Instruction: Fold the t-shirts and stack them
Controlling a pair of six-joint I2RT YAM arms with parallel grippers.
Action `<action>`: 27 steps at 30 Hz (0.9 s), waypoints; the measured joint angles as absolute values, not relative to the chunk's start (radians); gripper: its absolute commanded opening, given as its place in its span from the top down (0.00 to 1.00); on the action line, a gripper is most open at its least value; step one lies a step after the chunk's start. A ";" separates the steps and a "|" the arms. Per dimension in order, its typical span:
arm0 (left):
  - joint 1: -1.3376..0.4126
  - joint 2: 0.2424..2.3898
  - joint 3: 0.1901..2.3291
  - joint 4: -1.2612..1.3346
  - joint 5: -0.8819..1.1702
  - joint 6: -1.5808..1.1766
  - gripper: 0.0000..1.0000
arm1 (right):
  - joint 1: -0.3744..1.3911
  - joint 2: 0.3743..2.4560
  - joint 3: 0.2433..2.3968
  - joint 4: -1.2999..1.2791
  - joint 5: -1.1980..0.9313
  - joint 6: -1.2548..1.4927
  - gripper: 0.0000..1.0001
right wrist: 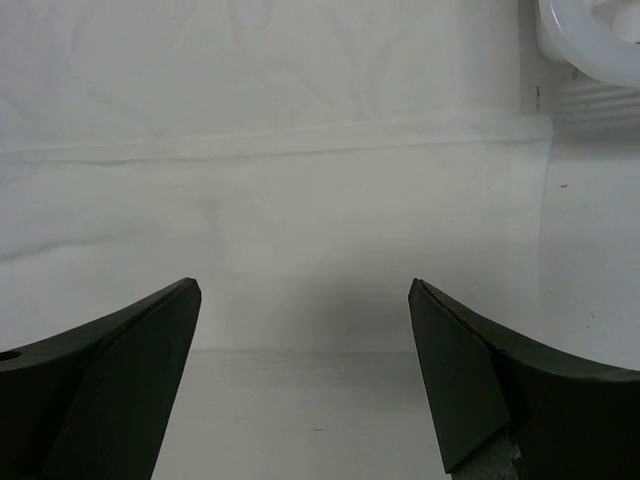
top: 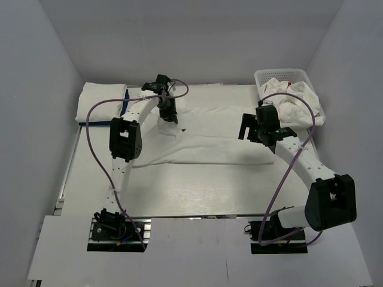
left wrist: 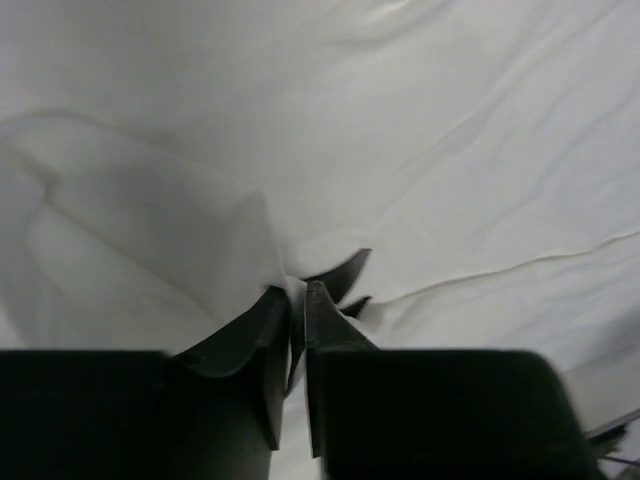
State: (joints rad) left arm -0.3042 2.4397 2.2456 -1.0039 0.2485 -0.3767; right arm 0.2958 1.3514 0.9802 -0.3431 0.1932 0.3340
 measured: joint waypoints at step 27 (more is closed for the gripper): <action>-0.324 1.993 1.754 -0.905 0.107 -0.332 0.00 | 0.296 1.372 0.968 -0.349 0.113 0.332 0.10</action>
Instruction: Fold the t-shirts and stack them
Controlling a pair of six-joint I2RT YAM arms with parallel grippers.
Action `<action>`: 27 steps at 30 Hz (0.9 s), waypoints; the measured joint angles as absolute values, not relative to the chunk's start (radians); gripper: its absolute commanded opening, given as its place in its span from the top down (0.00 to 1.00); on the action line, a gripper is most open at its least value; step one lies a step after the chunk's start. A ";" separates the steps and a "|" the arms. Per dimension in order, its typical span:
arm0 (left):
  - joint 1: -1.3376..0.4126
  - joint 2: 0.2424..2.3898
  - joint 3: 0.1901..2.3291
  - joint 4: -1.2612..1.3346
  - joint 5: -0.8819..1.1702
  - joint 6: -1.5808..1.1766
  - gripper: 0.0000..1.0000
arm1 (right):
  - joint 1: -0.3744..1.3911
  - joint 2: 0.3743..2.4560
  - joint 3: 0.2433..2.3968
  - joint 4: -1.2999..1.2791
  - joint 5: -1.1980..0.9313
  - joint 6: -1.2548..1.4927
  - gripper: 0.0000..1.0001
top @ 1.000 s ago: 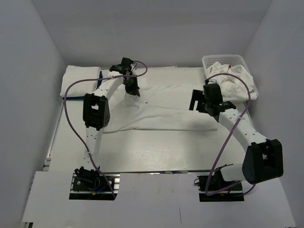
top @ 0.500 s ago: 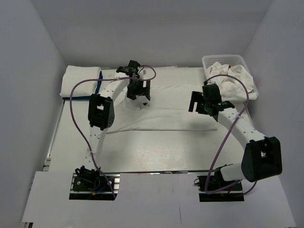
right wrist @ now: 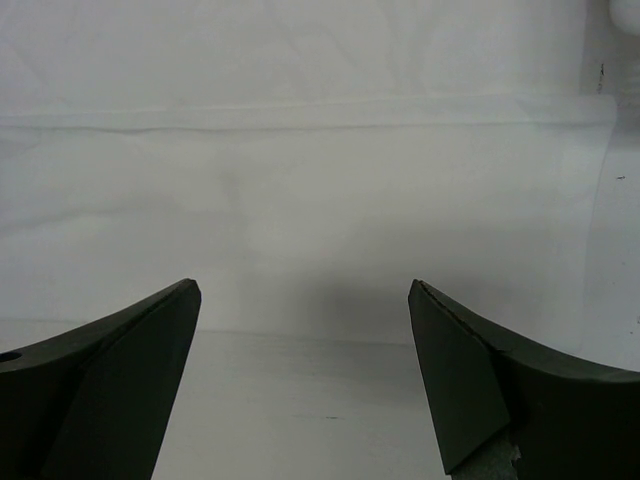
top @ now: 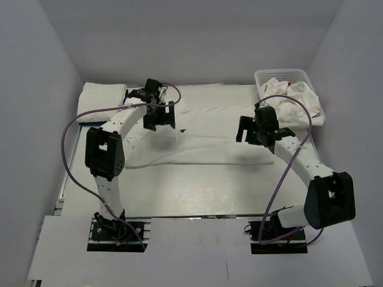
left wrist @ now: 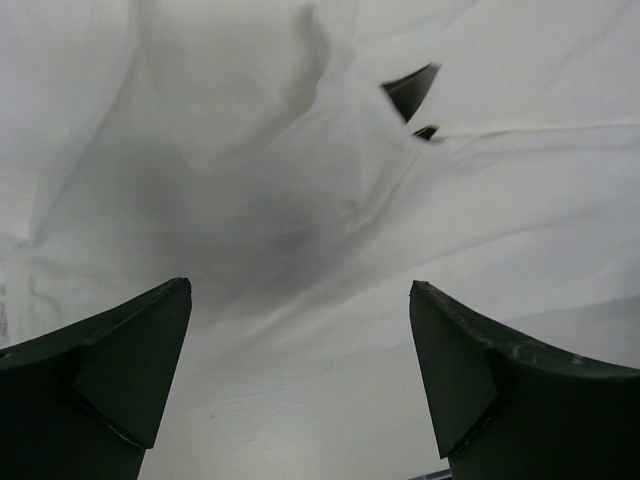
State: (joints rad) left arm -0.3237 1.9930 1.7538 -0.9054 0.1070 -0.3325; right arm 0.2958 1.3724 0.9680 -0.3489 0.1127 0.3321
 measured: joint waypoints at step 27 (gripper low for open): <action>-0.331 2.237 1.860 -0.748 0.132 -0.393 0.00 | 0.296 1.344 0.966 -0.348 0.137 0.305 0.10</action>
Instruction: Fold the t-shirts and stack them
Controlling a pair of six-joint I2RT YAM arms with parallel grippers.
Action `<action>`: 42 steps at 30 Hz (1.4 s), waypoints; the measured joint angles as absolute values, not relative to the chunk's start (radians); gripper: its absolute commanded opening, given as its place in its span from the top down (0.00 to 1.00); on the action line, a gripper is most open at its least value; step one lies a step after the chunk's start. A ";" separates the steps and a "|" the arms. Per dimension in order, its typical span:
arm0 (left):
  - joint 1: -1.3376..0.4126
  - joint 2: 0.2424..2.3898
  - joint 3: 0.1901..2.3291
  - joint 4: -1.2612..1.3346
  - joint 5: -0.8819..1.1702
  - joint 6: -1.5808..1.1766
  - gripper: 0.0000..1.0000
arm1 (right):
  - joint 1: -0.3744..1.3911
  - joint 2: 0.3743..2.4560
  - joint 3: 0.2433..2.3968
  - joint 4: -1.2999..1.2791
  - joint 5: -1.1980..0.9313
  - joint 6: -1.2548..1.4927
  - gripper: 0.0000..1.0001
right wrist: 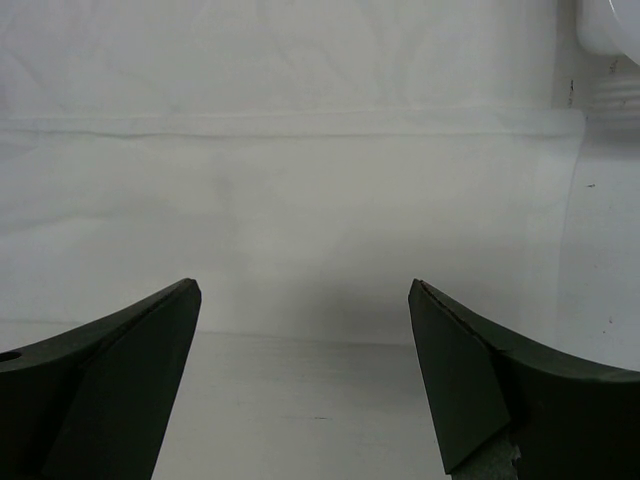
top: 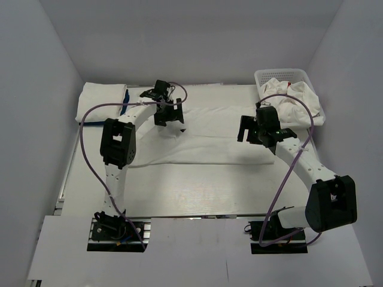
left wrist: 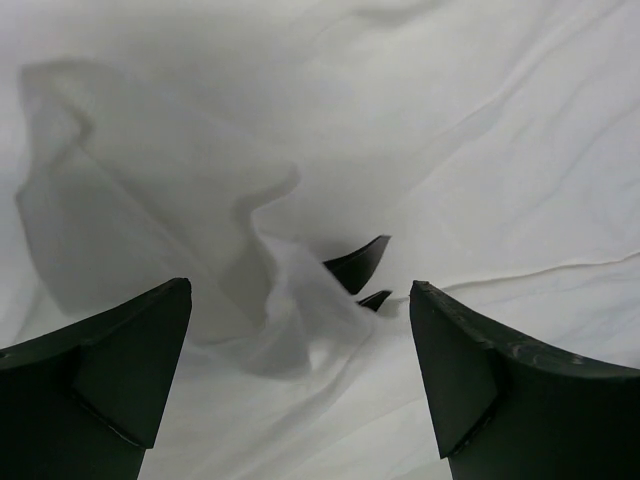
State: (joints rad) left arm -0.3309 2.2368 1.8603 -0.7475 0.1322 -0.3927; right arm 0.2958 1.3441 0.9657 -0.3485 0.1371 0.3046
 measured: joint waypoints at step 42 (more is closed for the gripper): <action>-0.344 2.300 1.977 -0.858 0.120 -0.202 1.00 | 0.296 1.336 0.965 -0.359 0.150 0.279 0.10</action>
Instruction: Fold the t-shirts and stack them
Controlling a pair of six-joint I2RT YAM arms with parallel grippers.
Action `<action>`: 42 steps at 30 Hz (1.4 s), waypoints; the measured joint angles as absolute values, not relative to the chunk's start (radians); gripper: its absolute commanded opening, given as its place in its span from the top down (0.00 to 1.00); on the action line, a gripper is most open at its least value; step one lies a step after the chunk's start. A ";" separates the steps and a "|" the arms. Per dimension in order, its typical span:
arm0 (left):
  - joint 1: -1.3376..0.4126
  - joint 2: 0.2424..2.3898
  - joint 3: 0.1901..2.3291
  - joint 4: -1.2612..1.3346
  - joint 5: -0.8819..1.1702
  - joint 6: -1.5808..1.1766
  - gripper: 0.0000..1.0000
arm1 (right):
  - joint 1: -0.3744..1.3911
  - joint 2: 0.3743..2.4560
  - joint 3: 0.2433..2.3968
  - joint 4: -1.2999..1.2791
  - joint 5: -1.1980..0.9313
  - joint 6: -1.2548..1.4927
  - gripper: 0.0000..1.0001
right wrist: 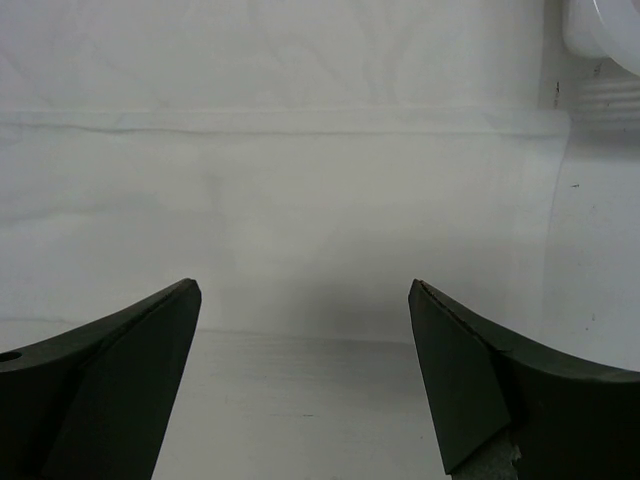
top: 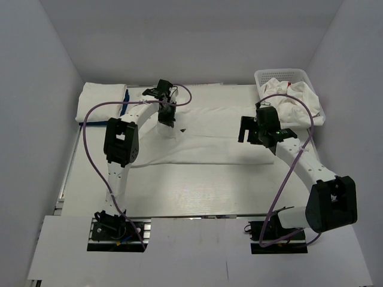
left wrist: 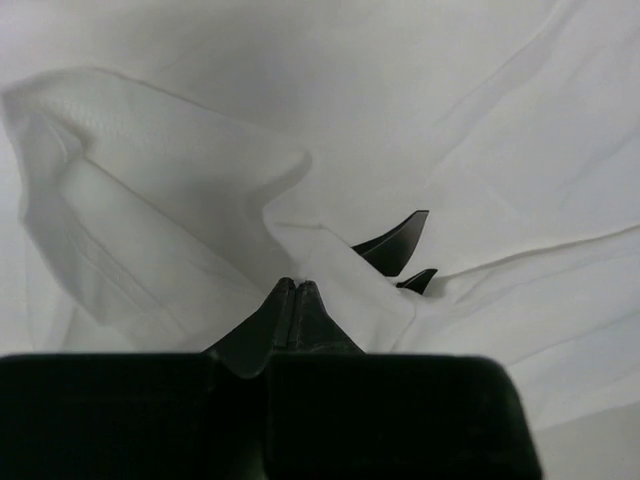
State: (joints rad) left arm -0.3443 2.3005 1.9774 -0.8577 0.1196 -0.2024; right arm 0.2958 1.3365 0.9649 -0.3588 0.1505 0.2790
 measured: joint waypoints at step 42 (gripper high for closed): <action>-0.422 2.410 2.233 -0.819 0.056 -0.141 0.00 | 0.296 1.384 0.983 -0.371 0.103 0.258 0.10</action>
